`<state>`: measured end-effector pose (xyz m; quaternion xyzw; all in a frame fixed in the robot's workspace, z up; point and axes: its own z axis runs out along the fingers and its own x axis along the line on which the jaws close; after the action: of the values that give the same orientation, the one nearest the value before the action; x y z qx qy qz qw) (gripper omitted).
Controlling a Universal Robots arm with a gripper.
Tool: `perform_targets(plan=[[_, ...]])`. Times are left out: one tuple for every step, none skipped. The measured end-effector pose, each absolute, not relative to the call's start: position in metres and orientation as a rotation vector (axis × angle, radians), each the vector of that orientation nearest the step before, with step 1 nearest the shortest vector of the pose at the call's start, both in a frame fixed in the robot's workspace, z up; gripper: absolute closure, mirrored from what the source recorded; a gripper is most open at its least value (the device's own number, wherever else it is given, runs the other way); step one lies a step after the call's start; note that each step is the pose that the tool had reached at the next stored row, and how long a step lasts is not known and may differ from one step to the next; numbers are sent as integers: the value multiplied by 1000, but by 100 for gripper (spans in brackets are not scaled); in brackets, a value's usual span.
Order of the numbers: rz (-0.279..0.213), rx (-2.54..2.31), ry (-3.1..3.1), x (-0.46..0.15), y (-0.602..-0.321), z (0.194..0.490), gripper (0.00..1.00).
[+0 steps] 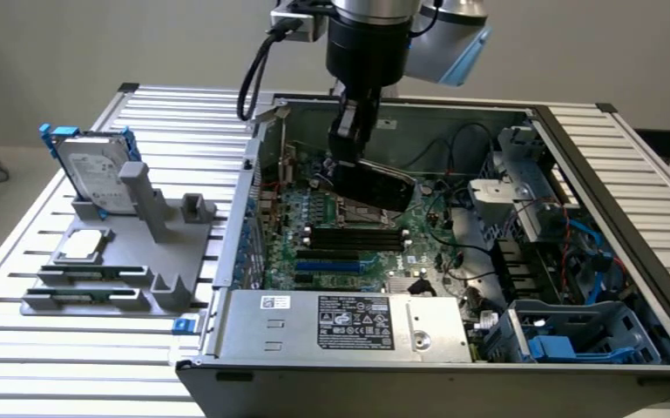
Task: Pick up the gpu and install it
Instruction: 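Insert the gpu into the slot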
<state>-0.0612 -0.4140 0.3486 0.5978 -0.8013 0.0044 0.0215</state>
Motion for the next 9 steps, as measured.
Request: perform_targets(plan=[[14, 1876, -2466, -61, -414, 348, 73], [15, 1899, -2449, -61, -414, 348, 73], [15, 1921, -2432, -61, -414, 348, 73], [16, 1942, -2415, -61, -414, 347, 73], [16, 1965, -2397, -61, -414, 347, 73], [17, 1986, -2379, -61, -414, 346, 73], [18, 2008, -2361, -61, -414, 346, 73], [18, 2029, -2342, -61, -414, 345, 73], [19, 2051, -2324, -61, -414, 344, 73]])
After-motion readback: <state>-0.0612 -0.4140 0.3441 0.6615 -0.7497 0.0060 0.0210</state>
